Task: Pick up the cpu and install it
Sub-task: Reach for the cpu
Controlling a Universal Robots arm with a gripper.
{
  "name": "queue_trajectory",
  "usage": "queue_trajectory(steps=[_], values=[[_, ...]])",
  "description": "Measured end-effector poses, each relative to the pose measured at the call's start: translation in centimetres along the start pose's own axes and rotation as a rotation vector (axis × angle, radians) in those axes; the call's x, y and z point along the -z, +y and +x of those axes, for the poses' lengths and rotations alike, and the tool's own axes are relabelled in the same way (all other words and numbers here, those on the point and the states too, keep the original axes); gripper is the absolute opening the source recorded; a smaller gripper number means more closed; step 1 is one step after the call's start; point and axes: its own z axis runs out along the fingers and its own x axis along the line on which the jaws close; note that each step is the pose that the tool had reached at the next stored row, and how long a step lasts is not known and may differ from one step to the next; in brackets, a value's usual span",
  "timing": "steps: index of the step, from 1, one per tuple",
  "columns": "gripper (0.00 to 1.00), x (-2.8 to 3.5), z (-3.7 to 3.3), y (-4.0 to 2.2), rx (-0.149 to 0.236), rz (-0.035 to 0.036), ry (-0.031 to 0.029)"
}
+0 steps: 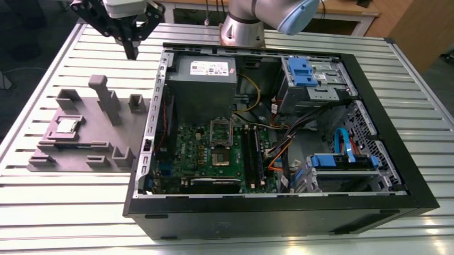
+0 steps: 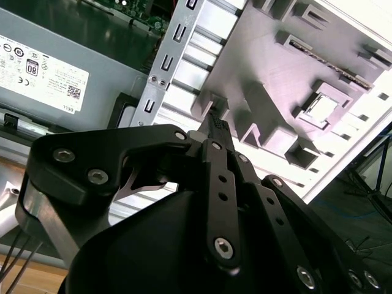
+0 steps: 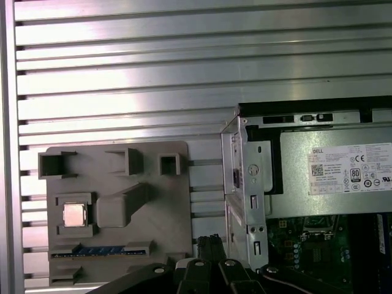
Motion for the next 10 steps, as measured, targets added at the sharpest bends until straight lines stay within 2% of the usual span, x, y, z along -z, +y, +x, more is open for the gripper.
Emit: queue_trajectory(steps=[10], values=[[0.1, -0.06, 0.24, -0.02, 0.0, 0.0001, 0.0002]])
